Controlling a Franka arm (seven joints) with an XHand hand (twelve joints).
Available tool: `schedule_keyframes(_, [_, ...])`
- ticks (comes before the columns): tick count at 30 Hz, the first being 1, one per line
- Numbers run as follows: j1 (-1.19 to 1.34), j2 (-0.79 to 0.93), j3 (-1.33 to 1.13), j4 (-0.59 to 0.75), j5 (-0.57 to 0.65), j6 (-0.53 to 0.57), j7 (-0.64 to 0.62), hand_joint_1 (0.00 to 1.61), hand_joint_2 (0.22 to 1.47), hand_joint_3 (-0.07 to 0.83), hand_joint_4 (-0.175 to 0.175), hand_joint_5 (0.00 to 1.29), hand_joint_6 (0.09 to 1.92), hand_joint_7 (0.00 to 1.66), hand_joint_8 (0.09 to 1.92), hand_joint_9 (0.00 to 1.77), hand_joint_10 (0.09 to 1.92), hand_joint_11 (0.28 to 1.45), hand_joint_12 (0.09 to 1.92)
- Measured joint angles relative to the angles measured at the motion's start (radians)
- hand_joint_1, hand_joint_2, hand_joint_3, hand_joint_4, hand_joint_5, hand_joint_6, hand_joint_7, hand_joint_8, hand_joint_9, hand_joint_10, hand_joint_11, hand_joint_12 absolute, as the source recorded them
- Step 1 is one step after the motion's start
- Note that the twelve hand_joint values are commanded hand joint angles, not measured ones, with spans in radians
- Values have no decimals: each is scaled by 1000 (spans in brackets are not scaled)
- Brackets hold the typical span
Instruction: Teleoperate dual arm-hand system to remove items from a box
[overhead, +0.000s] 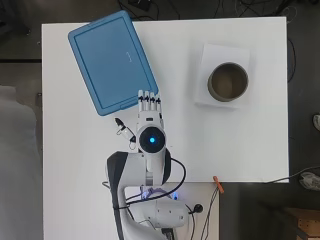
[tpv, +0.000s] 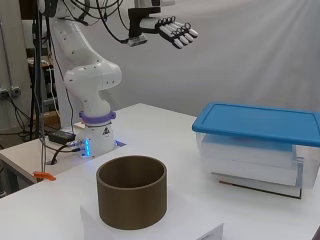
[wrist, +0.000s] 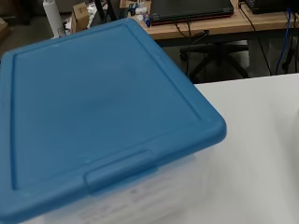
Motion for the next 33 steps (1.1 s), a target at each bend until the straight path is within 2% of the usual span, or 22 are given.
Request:
schedule_keyframes(5, [8, 54, -2, 60, 302, 19, 138, 14, 891, -1, -18, 191, 87, 333, 87, 399, 87, 459, 87])
schedule_keyframes(8, [10, 83, 4, 86, 371, 28, 209, 13, 887, -2, -16, 189, 87, 333, 87, 398, 87, 460, 87])
schedule_keyframes(13, [10, 96, 11, 98, 366, 35, 220, 13, 886, -1, -16, 189, 87, 333, 87, 399, 87, 460, 87])
schedule_keyframes(15, [10, 96, 12, 98, 365, 36, 220, 52, 885, -2, 1, 217, 87, 346, 87, 410, 87, 454, 87])
schedule_keyframes(18, [7, 69, 23, 72, 318, 73, 183, 58, 876, -5, 8, 209, 87, 320, 87, 393, 87, 435, 87])
schedule_keyframes(20, [4, 39, 11, 43, 193, 116, 118, 63, 873, -5, 7, 208, 87, 307, 87, 382, 87, 429, 87])
schedule_keyframes(23, [4, 79, -19, 67, 92, 135, 43, 69, 864, -7, 9, 214, 87, 301, 87, 373, 87, 428, 87])
schedule_keyframes(28, [3, 243, -93, 81, 43, 187, -146, 63, 848, -9, 14, 218, 87, 278, 87, 359, 87, 418, 87])
schedule_keyframes(33, [-2, 150, -137, -27, -9, 209, -342, 75, 817, -14, 9, 153, 87, 215, 87, 300, 87, 393, 87])
